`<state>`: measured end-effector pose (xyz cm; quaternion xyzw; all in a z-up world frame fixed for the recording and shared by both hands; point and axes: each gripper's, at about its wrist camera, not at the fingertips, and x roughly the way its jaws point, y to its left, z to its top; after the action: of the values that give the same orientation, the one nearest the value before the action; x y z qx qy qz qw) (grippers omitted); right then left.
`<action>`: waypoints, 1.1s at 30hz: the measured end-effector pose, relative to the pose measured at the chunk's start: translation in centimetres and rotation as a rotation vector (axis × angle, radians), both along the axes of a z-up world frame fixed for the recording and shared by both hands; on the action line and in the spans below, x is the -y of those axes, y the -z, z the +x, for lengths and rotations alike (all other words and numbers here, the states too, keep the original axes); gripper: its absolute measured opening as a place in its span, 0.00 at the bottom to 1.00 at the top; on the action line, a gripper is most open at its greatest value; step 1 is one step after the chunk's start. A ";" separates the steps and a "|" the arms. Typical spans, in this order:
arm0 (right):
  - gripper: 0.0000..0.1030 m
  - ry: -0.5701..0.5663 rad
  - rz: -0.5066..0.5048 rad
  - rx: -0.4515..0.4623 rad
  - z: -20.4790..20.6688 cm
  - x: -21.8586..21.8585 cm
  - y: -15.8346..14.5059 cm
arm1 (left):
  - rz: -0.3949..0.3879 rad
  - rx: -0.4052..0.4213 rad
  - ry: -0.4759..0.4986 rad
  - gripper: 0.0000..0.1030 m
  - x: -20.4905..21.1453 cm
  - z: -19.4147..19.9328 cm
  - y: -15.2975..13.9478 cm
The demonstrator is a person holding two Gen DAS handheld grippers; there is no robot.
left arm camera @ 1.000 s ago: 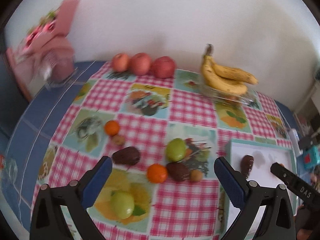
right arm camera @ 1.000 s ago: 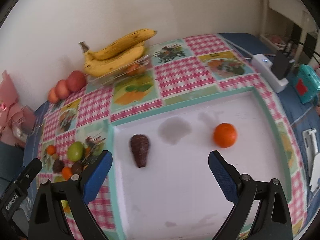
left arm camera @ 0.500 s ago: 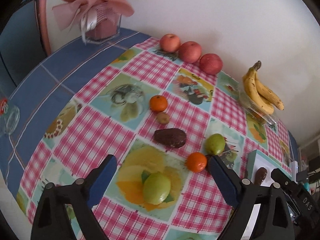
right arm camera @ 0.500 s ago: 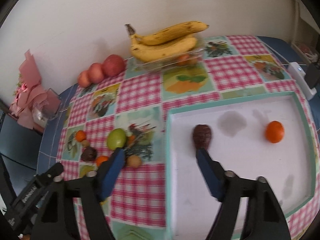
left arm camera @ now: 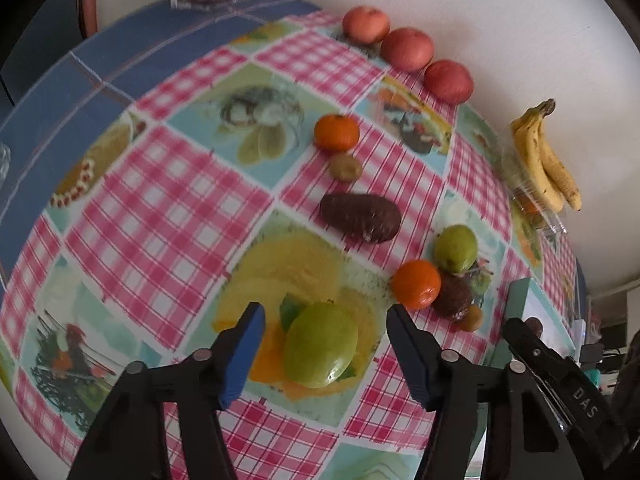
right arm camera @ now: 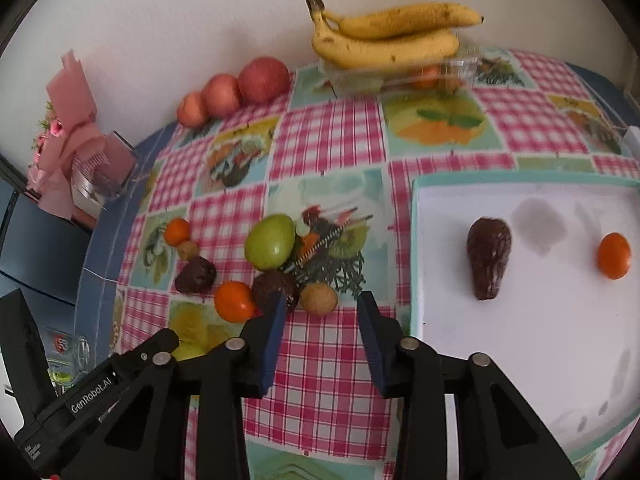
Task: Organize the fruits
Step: 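Move both open tools back toward the fruits on the cloth, then grasp the green apple with left tool while right tool grasps the brown kiwi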
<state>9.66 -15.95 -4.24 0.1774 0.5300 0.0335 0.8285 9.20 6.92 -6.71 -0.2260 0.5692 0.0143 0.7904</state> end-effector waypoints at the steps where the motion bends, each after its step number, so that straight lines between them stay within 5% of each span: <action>1: 0.34 -0.001 0.003 -0.009 0.1 0.0 0.4 | 0.000 -0.006 0.000 0.59 0.1 0.0 0.2; 10: 0.30 -0.004 0.035 -0.043 1.1 -0.5 2.7 | 0.011 -0.024 0.008 0.42 0.8 0.3 0.6; 33: 0.26 0.019 0.074 -0.066 1.9 -0.7 4.3 | 0.015 -0.028 0.016 0.41 0.8 0.7 1.2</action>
<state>11.55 -15.30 -8.50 0.2139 0.5536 0.0393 0.8039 9.87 6.13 -7.89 -0.2154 0.5821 0.0153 0.7839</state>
